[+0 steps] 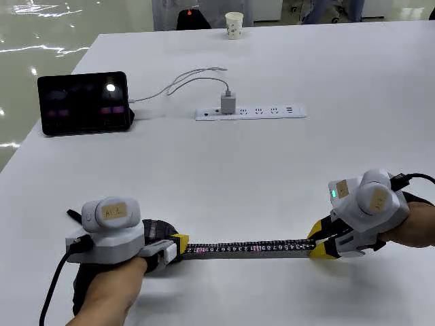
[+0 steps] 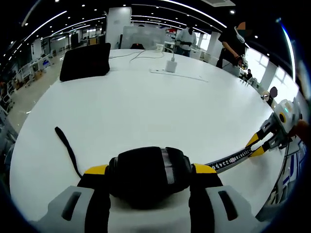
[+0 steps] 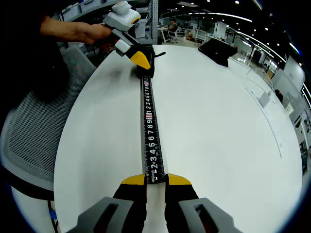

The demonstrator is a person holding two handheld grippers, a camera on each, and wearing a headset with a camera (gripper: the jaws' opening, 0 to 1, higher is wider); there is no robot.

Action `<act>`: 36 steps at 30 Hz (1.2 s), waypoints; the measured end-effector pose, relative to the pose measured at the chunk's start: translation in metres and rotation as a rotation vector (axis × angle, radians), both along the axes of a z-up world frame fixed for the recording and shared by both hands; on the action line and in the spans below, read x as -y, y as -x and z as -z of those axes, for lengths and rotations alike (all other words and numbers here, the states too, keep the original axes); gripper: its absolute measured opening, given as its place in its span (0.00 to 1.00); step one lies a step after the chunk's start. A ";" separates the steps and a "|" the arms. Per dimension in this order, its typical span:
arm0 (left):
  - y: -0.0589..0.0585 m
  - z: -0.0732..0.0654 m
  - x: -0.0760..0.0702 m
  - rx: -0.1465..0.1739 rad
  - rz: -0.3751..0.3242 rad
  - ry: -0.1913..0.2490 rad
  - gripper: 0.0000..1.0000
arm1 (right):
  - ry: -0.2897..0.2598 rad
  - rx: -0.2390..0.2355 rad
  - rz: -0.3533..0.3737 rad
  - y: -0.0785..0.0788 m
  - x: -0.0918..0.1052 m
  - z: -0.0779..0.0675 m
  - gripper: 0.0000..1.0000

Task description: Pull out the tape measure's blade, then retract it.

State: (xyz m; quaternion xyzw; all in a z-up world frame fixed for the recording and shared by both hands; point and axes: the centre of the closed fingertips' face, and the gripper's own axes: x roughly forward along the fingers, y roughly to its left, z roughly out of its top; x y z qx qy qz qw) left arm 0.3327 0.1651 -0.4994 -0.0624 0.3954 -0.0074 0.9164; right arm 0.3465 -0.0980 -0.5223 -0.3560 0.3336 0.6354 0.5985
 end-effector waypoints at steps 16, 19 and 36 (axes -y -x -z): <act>0.000 0.001 0.000 -0.013 0.012 -0.005 0.58 | 0.006 0.008 -0.004 0.000 0.000 0.000 0.10; 0.000 0.001 0.000 -0.013 0.012 -0.004 0.58 | 0.007 0.009 -0.005 0.000 0.000 0.000 0.10; 0.001 0.000 -0.001 -0.017 0.014 0.009 0.59 | 0.009 0.006 -0.007 0.000 0.000 0.000 0.10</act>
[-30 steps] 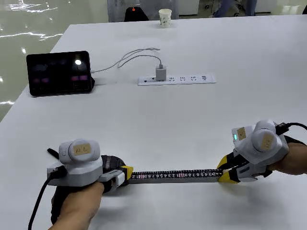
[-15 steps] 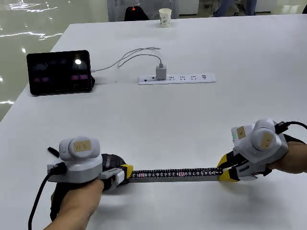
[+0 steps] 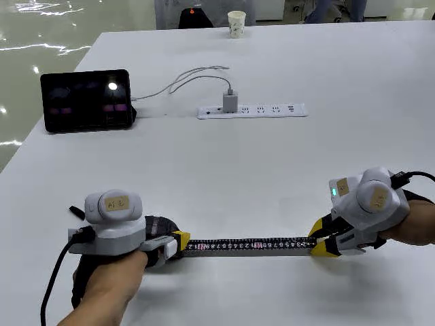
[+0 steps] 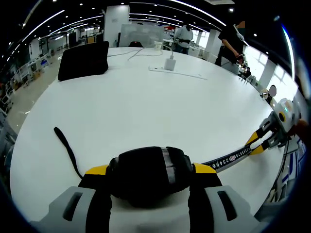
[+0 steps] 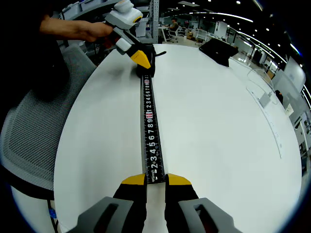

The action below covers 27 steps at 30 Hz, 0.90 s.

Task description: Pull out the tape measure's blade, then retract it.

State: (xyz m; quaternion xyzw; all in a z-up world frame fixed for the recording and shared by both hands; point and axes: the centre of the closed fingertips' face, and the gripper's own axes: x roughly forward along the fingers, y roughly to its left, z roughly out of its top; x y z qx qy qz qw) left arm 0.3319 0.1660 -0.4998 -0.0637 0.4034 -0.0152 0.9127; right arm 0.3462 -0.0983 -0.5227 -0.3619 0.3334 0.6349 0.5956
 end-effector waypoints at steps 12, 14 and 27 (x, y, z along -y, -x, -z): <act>0.001 -0.001 0.000 -0.003 0.004 0.005 0.59 | 0.013 0.003 -0.010 0.001 0.000 0.000 0.10; 0.001 -0.001 0.000 -0.004 0.003 0.008 0.59 | 0.014 0.003 -0.011 0.001 0.000 0.000 0.10; 0.001 0.000 0.000 -0.008 0.005 0.018 0.59 | 0.001 -0.001 -0.019 0.001 -0.013 0.000 0.10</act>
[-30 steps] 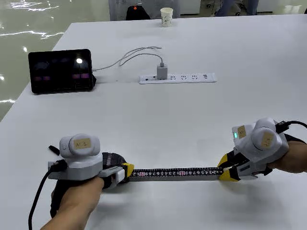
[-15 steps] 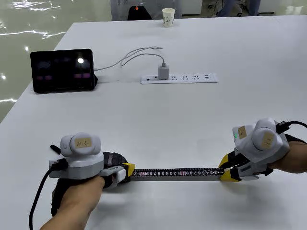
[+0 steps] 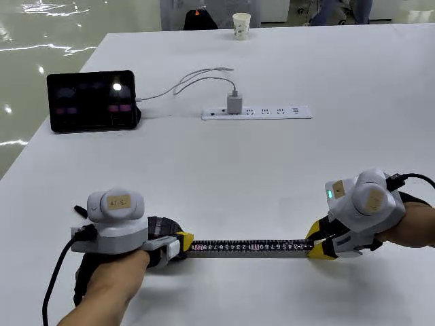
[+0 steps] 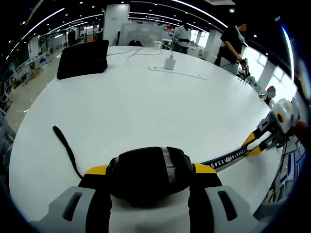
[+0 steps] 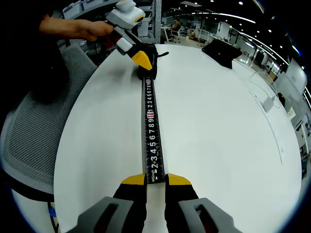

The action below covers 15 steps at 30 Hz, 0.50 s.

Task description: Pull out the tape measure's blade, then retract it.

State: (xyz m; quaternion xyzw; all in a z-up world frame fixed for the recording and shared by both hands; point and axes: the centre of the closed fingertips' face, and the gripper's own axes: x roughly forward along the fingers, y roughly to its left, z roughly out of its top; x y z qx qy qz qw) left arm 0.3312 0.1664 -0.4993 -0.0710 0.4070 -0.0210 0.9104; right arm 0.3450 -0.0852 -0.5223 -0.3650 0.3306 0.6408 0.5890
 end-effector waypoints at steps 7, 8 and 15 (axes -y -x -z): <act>0.000 0.000 0.000 -0.003 0.001 0.006 0.59 | -0.005 -0.001 -0.003 0.001 -0.005 0.000 0.10; 0.000 0.000 0.000 -0.004 0.003 0.006 0.59 | -0.007 -0.002 -0.003 0.001 -0.007 0.000 0.10; 0.000 0.000 -0.001 -0.006 0.002 0.009 0.59 | -0.011 0.000 -0.005 0.001 -0.012 -0.001 0.10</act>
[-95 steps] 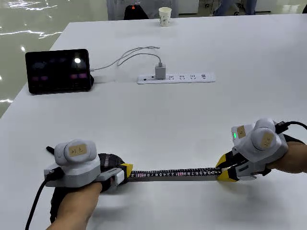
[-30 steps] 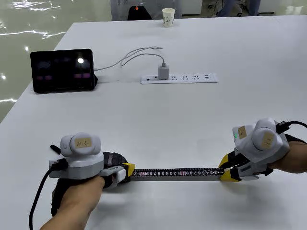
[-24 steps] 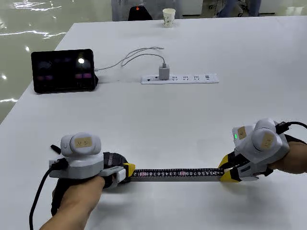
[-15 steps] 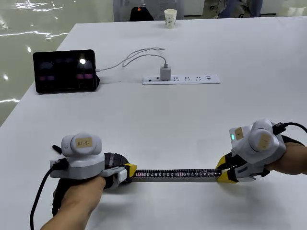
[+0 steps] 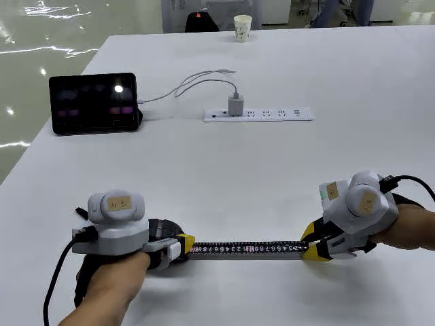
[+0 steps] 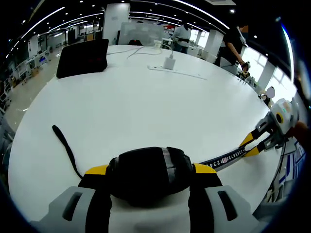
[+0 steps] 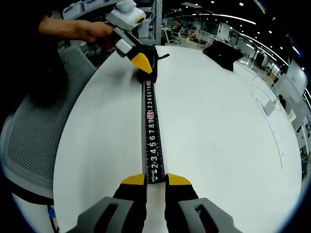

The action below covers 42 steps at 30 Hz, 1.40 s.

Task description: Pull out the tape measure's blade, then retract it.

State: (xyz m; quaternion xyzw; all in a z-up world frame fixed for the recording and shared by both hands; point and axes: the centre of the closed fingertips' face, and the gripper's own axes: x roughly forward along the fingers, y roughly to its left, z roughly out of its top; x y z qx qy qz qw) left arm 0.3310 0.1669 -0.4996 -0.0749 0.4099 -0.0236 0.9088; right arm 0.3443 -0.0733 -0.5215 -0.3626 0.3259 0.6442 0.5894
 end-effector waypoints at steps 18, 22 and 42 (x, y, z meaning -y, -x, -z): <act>0.001 0.000 0.000 -0.002 0.002 0.008 0.59 | -0.010 -0.003 -0.011 0.001 -0.013 0.000 0.10; 0.001 0.000 0.000 -0.002 0.002 0.008 0.59 | -0.010 -0.001 -0.013 0.001 -0.017 0.000 0.10; 0.001 0.000 0.000 0.000 -0.003 0.016 0.60 | -0.028 0.000 -0.019 0.001 -0.035 0.001 0.10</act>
